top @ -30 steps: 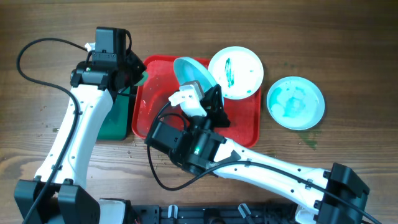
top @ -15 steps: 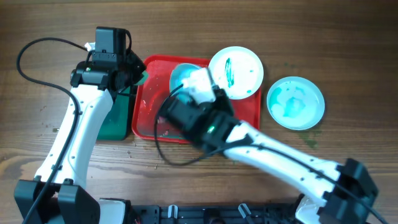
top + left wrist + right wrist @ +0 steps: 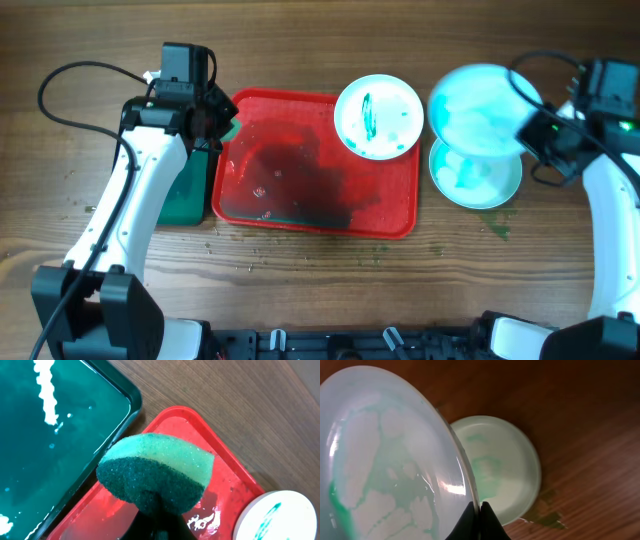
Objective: Clean dirty plates on tray and stack at the side
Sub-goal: 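Carry the plate with the right gripper and stack it on the side plate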
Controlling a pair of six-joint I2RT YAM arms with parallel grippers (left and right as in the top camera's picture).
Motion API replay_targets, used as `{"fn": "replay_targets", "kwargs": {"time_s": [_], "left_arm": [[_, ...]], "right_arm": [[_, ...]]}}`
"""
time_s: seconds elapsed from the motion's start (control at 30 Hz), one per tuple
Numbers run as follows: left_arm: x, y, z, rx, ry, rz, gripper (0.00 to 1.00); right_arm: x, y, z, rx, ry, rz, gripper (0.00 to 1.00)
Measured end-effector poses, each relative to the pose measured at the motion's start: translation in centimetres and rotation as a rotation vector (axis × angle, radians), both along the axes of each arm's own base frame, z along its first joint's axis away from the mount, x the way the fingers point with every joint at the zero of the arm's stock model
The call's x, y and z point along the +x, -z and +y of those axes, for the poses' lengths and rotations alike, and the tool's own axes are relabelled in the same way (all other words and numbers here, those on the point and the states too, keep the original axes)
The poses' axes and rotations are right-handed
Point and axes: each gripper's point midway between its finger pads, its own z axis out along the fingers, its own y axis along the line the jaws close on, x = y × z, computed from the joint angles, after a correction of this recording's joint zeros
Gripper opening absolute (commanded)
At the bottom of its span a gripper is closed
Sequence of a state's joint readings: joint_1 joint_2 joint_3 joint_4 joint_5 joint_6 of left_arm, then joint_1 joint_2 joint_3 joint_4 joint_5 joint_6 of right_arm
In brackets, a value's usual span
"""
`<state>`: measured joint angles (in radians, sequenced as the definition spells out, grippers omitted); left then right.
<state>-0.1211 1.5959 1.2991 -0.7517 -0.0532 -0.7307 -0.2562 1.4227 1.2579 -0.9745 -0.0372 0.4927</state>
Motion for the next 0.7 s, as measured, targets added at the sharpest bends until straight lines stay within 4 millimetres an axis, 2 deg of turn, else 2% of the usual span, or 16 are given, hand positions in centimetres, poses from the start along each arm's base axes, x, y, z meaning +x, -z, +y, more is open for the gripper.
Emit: {"fn": "replay_targets", "kwargs": {"time_s": [0.1,0.23,0.27,0.37,0.43,0.53,0.6,0.63,0.7], "left_arm": [[0.1,0.3,0.0,0.001,0.0,0.007,0.04],[0.1,0.4,0.0,0.001,0.0,0.006,0.04],[0.1,0.4,0.0,0.001,0.0,0.006,0.04],[0.1,0.4,0.0,0.001,0.0,0.006,0.04],[0.1,0.4,0.0,0.001,0.0,0.006,0.04],[0.1,0.4,0.0,0.001,0.0,0.006,0.04],[0.3,0.3,0.0,0.0,0.0,0.0,0.04],[0.5,0.2,0.0,-0.001,0.0,-0.009,0.04],[0.6,0.1,-0.1,-0.002,0.0,-0.017,0.04]], "right_arm": [[-2.6,4.2,-2.9,0.029,0.11,0.066,0.04],[-3.4,8.8,-3.2,0.036,0.128,0.071,0.04],[-3.7,9.7,-3.0,0.04,0.128,0.078,0.08],[-3.8,12.5,-2.5,0.066,0.102,0.113,0.32],[-3.5,13.6,-2.2,0.08,0.07,0.131,0.38],[-3.2,14.3,-0.9,0.103,0.026,0.148,0.42],[-2.9,13.6,0.2,0.119,-0.016,0.158,0.45],[-1.9,12.5,1.1,0.116,-0.059,0.147,0.47],[1.3,9.3,3.2,0.09,-0.164,0.074,0.53]]}}
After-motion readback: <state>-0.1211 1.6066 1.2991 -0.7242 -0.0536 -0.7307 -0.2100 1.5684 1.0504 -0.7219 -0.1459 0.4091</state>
